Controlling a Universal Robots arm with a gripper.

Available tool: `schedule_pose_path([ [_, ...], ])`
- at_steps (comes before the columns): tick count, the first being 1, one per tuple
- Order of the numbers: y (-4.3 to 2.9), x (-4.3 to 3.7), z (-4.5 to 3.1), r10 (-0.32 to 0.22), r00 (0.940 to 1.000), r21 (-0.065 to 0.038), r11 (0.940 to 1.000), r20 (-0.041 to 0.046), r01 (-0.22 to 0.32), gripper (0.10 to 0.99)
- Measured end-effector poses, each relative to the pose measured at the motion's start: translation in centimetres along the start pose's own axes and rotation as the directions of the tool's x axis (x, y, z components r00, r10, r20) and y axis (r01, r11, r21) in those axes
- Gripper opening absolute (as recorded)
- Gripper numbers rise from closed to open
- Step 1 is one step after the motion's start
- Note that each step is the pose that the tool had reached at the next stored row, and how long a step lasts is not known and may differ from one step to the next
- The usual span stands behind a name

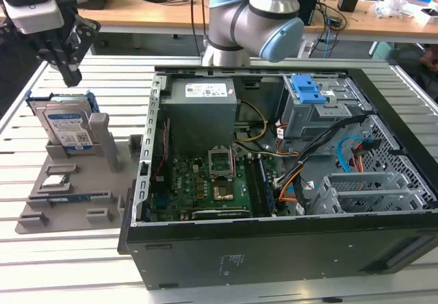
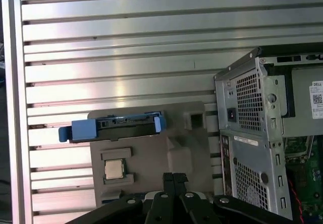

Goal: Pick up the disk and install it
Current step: 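Reach for the disk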

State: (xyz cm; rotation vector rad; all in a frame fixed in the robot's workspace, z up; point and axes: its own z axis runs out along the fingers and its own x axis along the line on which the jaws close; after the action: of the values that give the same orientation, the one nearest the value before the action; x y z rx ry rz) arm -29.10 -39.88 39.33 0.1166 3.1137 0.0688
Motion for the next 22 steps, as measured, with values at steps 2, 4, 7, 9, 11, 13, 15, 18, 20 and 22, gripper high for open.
schedule_pose_path([
  [2, -0.03, 0.43, -0.01, 0.0, 1.0, 0.0, 1.0, 0.0, 0.0, 0.106],
  [4, -0.08, 1.03, -0.03, 0.0, 1.0, 0.0, 1.0, 0.0, 0.0, 0.106],
  [7, -0.12, 1.67, -0.04, 0.0, 1.0, 0.0, 1.0, 0.0001, 0.0, 0.106],
  [9, -0.17, 2.29, -0.06, 0.0, 1.0, 0.0, 1.0, 0.0, 0.0, 0.106],
  [11, -0.2, 2.66, -0.07, 0.0, 1.0, 0.0, 1.0, 0.0, 0.0, 0.106],
  [13, -0.23, 3.04, -0.08, 0.0, 1.0, 0.0, 1.0, 0.0001, 0.0, 0.106],
  [15, -0.26, 3.43, -0.09, 0.0, 1.0, 0.0, 1.0, 0.0, 0.0, 0.106],
  [18, -0.32, 4.29, -0.11, 0.0, 1.0, 0.0, 1.0, 0.0, 0.0, 0.106],
  [20, -0.34, 4.61, -0.12, 0.0, 1.0, 0.0, 1.0, 0.0, 0.0, 0.106],
  [22, -0.36, 4.88, -0.13, 0.0, 1.0, 0.0, 1.0, 0.0, 0.0, 0.106],
])
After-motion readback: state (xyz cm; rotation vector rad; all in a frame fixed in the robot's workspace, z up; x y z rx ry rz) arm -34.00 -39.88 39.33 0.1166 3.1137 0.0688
